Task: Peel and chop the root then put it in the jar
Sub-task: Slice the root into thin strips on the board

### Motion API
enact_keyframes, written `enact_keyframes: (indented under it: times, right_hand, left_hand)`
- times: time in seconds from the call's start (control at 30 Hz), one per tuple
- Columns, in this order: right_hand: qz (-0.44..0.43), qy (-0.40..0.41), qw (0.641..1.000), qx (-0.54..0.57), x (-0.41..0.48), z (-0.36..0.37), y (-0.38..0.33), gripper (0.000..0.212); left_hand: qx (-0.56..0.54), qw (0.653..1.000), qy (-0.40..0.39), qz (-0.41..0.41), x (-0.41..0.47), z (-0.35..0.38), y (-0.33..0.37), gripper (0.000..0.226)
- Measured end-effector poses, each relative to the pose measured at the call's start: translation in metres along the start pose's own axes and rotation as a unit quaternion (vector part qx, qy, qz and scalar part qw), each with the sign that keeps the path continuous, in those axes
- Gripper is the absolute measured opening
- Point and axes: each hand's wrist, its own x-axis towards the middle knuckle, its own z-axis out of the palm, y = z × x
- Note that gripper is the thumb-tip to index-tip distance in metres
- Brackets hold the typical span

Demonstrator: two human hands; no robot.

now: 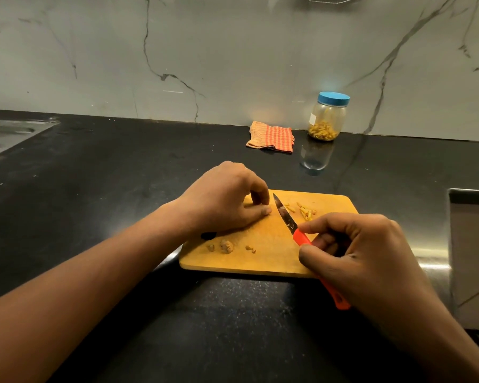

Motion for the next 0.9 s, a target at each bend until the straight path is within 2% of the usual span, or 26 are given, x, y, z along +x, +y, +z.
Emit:
enact_keyframes:
  times: [0.27, 0.4, 0.7, 0.9]
  right_hand:
    - [0.000, -0.003, 1.000, -0.005, 0.000, -0.001, 0.000, 0.023]
    - [0.000, -0.007, 1.000, -0.010, -0.001, -0.001, -0.001, 0.025]
    - [0.009, -0.015, 1.000, -0.009, 0.000, 0.001, -0.001, 0.031]
    - [-0.001, -0.008, 1.000, -0.015, 0.000, 0.001, -0.002, 0.027]
  left_hand:
    - [-0.092, 0.994, -0.039, -0.052, -0.005, -0.012, -0.009, 0.019]
    - [-0.103, 0.992, -0.053, -0.058, -0.004, -0.011, -0.008, 0.018]
    - [-0.128, 0.990, -0.037, -0.044, -0.002, -0.006, -0.006, 0.015]
    - [-0.141, 0.987, -0.025, -0.077, -0.002, -0.005, -0.008, 0.015]
